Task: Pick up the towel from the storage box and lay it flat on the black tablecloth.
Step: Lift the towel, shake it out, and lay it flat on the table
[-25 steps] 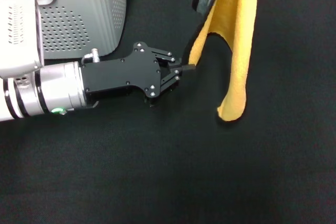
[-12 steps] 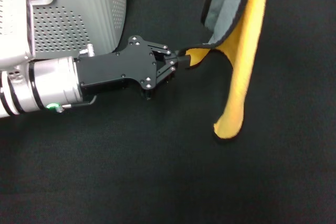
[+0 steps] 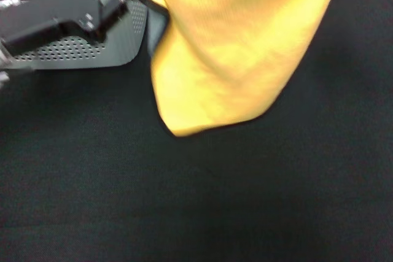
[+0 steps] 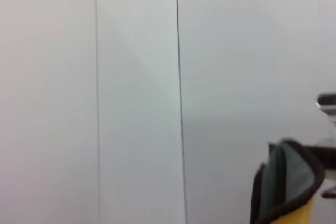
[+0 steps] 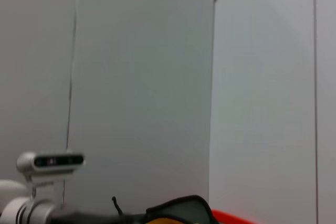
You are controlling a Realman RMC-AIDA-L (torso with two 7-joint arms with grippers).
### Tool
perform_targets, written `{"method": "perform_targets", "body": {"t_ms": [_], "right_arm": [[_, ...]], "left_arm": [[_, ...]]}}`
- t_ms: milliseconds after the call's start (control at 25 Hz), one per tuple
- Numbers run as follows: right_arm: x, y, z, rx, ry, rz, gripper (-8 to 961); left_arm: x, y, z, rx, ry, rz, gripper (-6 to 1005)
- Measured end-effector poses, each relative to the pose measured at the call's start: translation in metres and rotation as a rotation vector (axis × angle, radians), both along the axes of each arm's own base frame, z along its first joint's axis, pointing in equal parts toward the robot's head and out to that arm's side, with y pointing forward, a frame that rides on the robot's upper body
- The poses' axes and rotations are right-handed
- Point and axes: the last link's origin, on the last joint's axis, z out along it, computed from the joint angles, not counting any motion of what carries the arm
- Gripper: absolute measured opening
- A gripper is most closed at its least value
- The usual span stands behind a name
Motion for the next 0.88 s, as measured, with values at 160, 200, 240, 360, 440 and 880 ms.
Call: {"method": "perform_targets", "body": {"t_ms": [160,200,240,360,440,880], "right_arm": [[0.003,-0.001,-0.001,-0.011,-0.005,-0.005,16],[0.008,-0.012,-0.005,-0.047,-0.010,0.013,16],[0.008,-0.012,-0.005,-0.047,-0.010,0.013,16],[0.020,-0.048,-0.016,-0.157,0.032,0.063,16],[0.022,-0.055,-0.018,-0.179,0.039,0.075,16],[0.027,-0.075,-0.042,-0.337,0.106,0.075,16]], "left_arm": [[0.010,0.003,0.023,0.018,0.031,-0.027,23],[0.011,0.001,0.028,0.008,0.041,-0.041,23],[0.010,-0.003,0.032,-0.004,0.047,-0.056,23],[0.001,-0.019,0.044,-0.050,0.062,-0.096,23],[-0.006,-0.032,0.052,-0.091,0.070,-0.117,23],[-0.024,-0.065,0.078,-0.203,0.160,-0.048,22]]}}
